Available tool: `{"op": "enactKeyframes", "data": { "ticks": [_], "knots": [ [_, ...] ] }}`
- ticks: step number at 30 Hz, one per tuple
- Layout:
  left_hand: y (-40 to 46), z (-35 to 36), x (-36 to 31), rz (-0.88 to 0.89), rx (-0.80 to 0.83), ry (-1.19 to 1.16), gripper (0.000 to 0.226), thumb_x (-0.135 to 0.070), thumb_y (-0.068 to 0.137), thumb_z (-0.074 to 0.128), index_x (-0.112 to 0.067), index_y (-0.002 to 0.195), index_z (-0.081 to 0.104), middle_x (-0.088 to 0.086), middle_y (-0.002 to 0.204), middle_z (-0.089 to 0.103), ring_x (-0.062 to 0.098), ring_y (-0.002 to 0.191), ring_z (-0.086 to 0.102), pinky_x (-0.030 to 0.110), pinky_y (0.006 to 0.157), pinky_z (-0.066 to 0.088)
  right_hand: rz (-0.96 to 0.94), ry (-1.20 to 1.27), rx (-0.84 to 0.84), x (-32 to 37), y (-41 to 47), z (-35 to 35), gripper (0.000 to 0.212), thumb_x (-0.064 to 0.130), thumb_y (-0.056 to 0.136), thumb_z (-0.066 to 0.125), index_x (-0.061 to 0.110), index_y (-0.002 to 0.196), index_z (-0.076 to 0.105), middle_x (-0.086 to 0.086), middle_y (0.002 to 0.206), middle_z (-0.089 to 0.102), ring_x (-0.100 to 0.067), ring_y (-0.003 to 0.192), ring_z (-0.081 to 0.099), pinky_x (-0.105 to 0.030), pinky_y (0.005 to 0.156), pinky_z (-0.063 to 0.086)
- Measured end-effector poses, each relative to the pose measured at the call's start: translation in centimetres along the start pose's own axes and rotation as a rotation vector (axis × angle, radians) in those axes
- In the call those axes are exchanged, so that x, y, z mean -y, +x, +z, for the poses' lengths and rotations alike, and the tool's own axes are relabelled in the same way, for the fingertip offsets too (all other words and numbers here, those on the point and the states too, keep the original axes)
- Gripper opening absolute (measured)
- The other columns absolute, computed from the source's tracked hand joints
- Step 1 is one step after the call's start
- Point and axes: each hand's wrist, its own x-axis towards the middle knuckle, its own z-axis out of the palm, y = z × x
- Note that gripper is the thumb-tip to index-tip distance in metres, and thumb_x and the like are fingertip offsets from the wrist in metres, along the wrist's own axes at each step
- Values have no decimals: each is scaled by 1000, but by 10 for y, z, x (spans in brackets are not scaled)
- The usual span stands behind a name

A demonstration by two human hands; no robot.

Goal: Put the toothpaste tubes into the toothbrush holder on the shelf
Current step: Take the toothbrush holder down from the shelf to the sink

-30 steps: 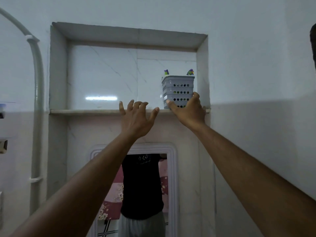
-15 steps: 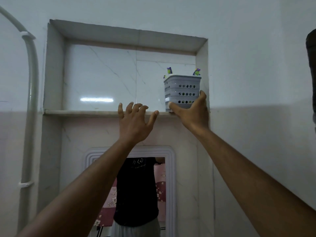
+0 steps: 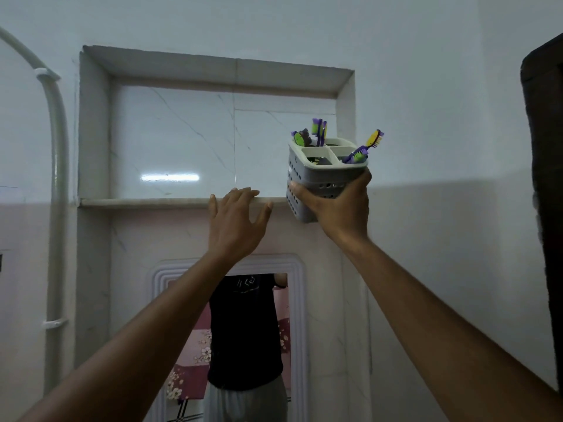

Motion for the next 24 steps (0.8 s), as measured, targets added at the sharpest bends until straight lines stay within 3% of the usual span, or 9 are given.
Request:
{"op": "enactKeyframes", "data": {
  "ticks": [4, 7, 11, 16, 19, 24],
  "knots": [
    [-26, -5, -11, 7, -11, -121, 58, -63, 104, 51, -24, 146, 60, -3, 153, 60, 20, 146, 49, 58, 125, 29, 2, 3, 11, -4, -28, -22, 144, 95, 47, 88, 20, 160, 37, 4, 154, 62, -17, 136, 67, -46, 103, 65],
    [-52, -10, -18, -5, 30, -157, 59, -63, 104, 52, -24, 148, 59, -2, 153, 60, 19, 144, 51, 57, 123, 35, 32, 18, 58, -13, -58, -38, 142, 99, 47, 85, 24, 158, 38, 8, 152, 63, -14, 133, 68, -44, 100, 67],
    [-96, -14, -16, -37, 119, -161, 60, -64, 103, 54, -24, 149, 57, 0, 151, 60, 19, 139, 54, 54, 118, 42, 75, -29, 97, -37, -105, -59, 132, 86, 54, 96, 22, 155, 41, 8, 149, 66, -11, 129, 69, -40, 98, 67],
    [-160, -13, -2, -78, 236, -158, 54, -60, 104, 55, -23, 142, 60, 1, 140, 67, 19, 126, 62, 53, 106, 52, 179, -73, 143, -77, -170, -85, 132, 85, 51, 94, 18, 153, 45, 6, 146, 68, -13, 126, 71, -41, 95, 67],
    [-209, -11, 6, -98, 280, -175, 55, -62, 105, 54, -21, 140, 63, -3, 144, 66, 14, 130, 62, 50, 106, 54, 261, -71, 171, -101, -212, -102, 128, 80, 53, 98, 16, 151, 47, 6, 144, 69, -12, 126, 71, -40, 97, 65],
    [-333, -8, 15, -271, 483, -175, 61, -62, 104, 56, -19, 148, 59, 3, 148, 63, 18, 135, 58, 43, 110, 50, 424, -34, 272, -139, -294, -131, 115, 56, 59, 110, 14, 148, 49, 9, 143, 69, 5, 124, 68, -21, 96, 61]
  ]
}}
